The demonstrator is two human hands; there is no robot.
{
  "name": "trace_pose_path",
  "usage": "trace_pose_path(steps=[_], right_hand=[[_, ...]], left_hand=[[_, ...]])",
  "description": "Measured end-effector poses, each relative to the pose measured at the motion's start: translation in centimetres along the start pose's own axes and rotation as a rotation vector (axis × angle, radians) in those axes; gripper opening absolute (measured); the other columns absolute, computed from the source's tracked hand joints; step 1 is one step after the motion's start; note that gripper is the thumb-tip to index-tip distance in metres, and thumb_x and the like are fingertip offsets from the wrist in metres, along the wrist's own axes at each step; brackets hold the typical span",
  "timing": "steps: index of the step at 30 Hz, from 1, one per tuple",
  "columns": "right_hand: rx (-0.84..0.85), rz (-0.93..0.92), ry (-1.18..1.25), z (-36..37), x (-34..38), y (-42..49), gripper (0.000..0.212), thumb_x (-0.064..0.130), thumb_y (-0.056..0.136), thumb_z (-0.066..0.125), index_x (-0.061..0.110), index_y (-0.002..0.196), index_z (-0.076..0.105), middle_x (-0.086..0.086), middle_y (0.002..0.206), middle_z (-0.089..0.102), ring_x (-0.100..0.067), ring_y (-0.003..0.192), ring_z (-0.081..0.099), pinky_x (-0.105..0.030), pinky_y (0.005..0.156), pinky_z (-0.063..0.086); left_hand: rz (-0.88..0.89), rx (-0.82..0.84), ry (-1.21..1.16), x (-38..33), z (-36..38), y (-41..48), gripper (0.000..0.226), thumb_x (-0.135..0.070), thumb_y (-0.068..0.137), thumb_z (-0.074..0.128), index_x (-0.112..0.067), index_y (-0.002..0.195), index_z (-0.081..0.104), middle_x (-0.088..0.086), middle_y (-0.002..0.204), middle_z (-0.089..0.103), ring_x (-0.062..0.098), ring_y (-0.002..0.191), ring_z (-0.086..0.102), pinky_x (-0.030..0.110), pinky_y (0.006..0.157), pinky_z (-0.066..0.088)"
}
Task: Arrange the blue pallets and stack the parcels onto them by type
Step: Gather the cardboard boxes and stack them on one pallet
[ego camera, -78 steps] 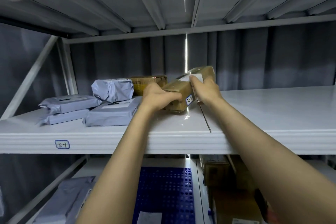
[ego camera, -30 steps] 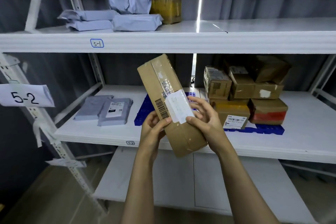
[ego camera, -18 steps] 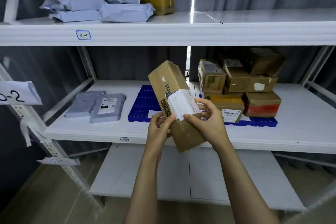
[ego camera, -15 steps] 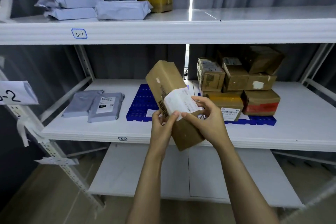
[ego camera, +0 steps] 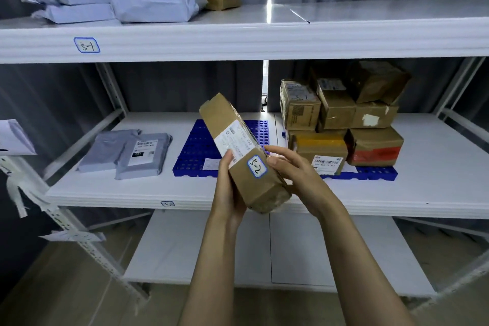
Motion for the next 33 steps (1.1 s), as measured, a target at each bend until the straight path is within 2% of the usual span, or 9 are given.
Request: trace_pose_path(steps=[3, 6, 8, 13, 17, 21, 24, 29, 33], right_hand=[[0.034, 0.075, 0.102, -0.2, -0.6, 0.3, 0.064, 0.054, 0.067, 0.065, 0.040, 0.129, 0.054, 0.010, 0.116, 0.065, -0.012, 0.101, 0.067, -0.034, 0.082, 0.056], [0.048, 0.130, 0.230, -0.8, -1.1, 0.7, 0.063, 0.046, 0.068, 0.071, 0.043, 0.128, 0.052, 0.006, 0.116, 0.069, -0.014, 0.100, 0.070, -0.038, 0.084, 0.057], [0.043, 0.145, 0.275, -1.6, -1.3, 0.9, 0.055, 0.039, 0.071, 0.071, 0.039, 0.124, 0.055, 0.003, 0.112, 0.072, -0.017, 0.099, 0.070, -0.038, 0.082, 0.058], [-0.081, 0.086, 0.307, -4.0, -1.4, 1.1, 0.062, 0.038, 0.067, 0.073, 0.025, 0.126, 0.061, -0.001, 0.109, 0.073, -0.019, 0.095, 0.071, -0.032, 0.072, 0.058], [-0.234, 0.012, 0.306, -6.2, -1.0, 1.3, 0.065, 0.035, 0.073, 0.077, 0.030, 0.133, 0.053, 0.000, 0.120, 0.065, -0.019, 0.101, 0.069, -0.033, 0.077, 0.058], [-0.347, -0.095, 0.172, -8.0, 0.7, 1.1, 0.052, 0.029, 0.082, 0.073, 0.033, 0.127, 0.047, 0.017, 0.105, 0.057, -0.007, 0.096, 0.061, -0.019, 0.068, 0.053], [-0.366, -0.133, 0.141, -9.2, 1.3, 1.4, 0.049, 0.028, 0.084, 0.071, 0.033, 0.127, 0.048, 0.016, 0.106, 0.059, -0.004, 0.094, 0.061, -0.014, 0.063, 0.051], [-0.355, -0.109, 0.183, -10.6, 1.0, 2.4, 0.054, 0.031, 0.087, 0.067, 0.026, 0.138, 0.049, 0.002, 0.122, 0.062, -0.012, 0.102, 0.065, -0.025, 0.077, 0.056], [-0.356, -0.065, 0.180, -11.8, 0.4, 3.1, 0.052, 0.033, 0.087, 0.067, 0.024, 0.136, 0.051, 0.001, 0.121, 0.061, -0.016, 0.107, 0.062, -0.038, 0.087, 0.058]], left_hand=[[0.006, -0.038, -0.023, 0.4, 0.2, 0.9, 0.033, -0.048, 0.098, 0.038, -0.026, 0.110, 0.059, 0.002, 0.093, 0.076, 0.019, 0.089, 0.071, 0.039, 0.083, 0.055], [-0.012, -0.059, 0.019, 1.2, 0.6, 1.7, 0.043, -0.054, 0.096, 0.037, -0.029, 0.126, 0.054, 0.005, 0.114, 0.070, 0.024, 0.107, 0.066, 0.046, 0.096, 0.051], [-0.016, -0.069, 0.080, 1.6, 0.8, 2.2, 0.045, -0.057, 0.096, 0.033, -0.031, 0.127, 0.053, 0.005, 0.121, 0.066, 0.025, 0.111, 0.064, 0.045, 0.096, 0.051], [0.018, -0.087, 0.328, 1.9, 1.7, 2.9, 0.052, -0.058, 0.095, 0.036, -0.030, 0.137, 0.048, 0.002, 0.125, 0.064, 0.019, 0.113, 0.063, 0.043, 0.099, 0.050], [0.116, -0.120, 0.457, 1.5, 2.9, 3.3, 0.048, -0.054, 0.094, 0.046, -0.028, 0.134, 0.049, -0.002, 0.125, 0.061, 0.013, 0.110, 0.062, 0.034, 0.090, 0.055], [0.162, -0.084, 0.524, 1.5, 5.3, 3.6, 0.051, -0.050, 0.090, 0.052, -0.027, 0.134, 0.044, -0.003, 0.120, 0.060, 0.011, 0.101, 0.063, 0.024, 0.080, 0.056], [0.176, -0.074, 0.537, 1.7, 6.7, 3.6, 0.050, -0.038, 0.089, 0.062, -0.024, 0.133, 0.042, -0.002, 0.114, 0.061, 0.009, 0.097, 0.063, 0.031, 0.085, 0.056], [0.189, -0.144, 0.490, 1.4, 7.8, 4.8, 0.045, -0.033, 0.091, 0.061, -0.021, 0.132, 0.047, 0.003, 0.114, 0.063, 0.014, 0.094, 0.065, 0.027, 0.074, 0.056], [0.214, -0.141, 0.472, 0.6, 9.2, 6.3, 0.043, -0.033, 0.093, 0.057, -0.018, 0.132, 0.048, -0.002, 0.101, 0.064, 0.012, 0.090, 0.066, 0.029, 0.078, 0.057]])
Point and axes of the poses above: each hand's wrist, its own y-axis towards the middle knuckle, its own z-axis out of the palm, x = y × z, the point moved 8 cm from there along y, towards the middle knuckle
